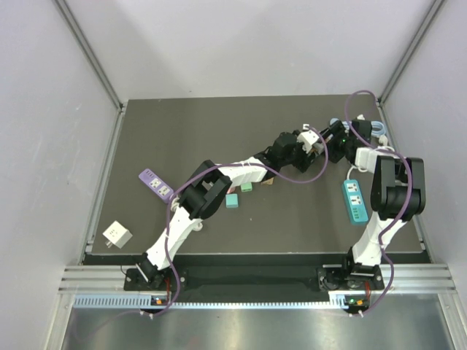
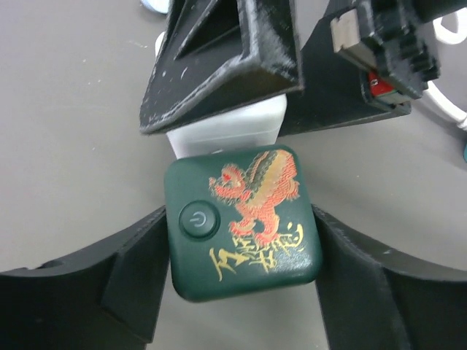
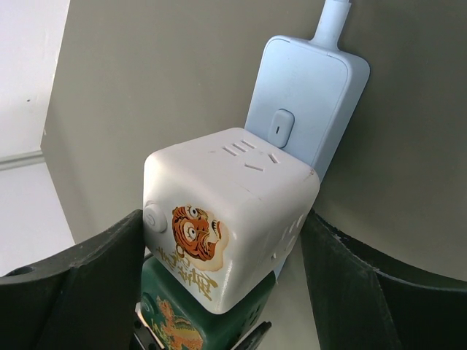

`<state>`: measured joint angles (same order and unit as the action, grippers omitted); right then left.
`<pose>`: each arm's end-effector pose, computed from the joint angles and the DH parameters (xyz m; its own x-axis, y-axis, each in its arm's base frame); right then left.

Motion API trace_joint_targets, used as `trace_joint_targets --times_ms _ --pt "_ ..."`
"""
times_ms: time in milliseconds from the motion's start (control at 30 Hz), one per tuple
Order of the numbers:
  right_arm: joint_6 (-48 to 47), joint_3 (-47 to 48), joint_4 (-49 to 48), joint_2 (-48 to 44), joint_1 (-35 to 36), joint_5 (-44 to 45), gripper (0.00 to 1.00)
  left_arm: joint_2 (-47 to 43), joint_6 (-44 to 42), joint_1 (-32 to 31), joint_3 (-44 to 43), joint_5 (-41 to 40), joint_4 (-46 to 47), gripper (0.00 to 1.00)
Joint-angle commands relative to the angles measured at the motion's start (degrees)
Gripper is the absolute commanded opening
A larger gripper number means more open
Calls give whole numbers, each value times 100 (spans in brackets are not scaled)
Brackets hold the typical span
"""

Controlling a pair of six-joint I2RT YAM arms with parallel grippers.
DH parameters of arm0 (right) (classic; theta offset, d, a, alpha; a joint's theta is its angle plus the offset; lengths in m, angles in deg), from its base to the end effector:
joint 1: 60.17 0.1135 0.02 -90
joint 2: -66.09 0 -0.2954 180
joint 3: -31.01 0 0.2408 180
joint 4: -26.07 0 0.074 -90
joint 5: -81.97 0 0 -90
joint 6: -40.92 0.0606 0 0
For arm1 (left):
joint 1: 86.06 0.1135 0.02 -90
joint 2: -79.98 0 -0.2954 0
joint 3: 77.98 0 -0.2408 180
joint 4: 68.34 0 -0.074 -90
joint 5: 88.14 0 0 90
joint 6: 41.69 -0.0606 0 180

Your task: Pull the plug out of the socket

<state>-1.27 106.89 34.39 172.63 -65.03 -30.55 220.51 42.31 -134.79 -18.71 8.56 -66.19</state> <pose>0.4128 -0.0118 0.1921 -0.5828 0.7364 -0.3436 0.3177 0.5956 0.7378 0.3921 -0.4575 0.1790 -0.1132 0.2864 -0.9514 0.8362 0.5446 0.0644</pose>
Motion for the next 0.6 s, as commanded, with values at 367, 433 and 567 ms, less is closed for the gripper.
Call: trace_joint_targets --times_ms 367,433,567 --pt "-1228 419 1128 -379 135 -182 73 -131 178 13 -76 411 329 0" --pt "-1519 683 1523 -528 100 -86 80 -184 204 13 -5 411 329 0" --pt "-1898 772 1771 -889 -6 170 93 -280 310 21 197 438 381 0"
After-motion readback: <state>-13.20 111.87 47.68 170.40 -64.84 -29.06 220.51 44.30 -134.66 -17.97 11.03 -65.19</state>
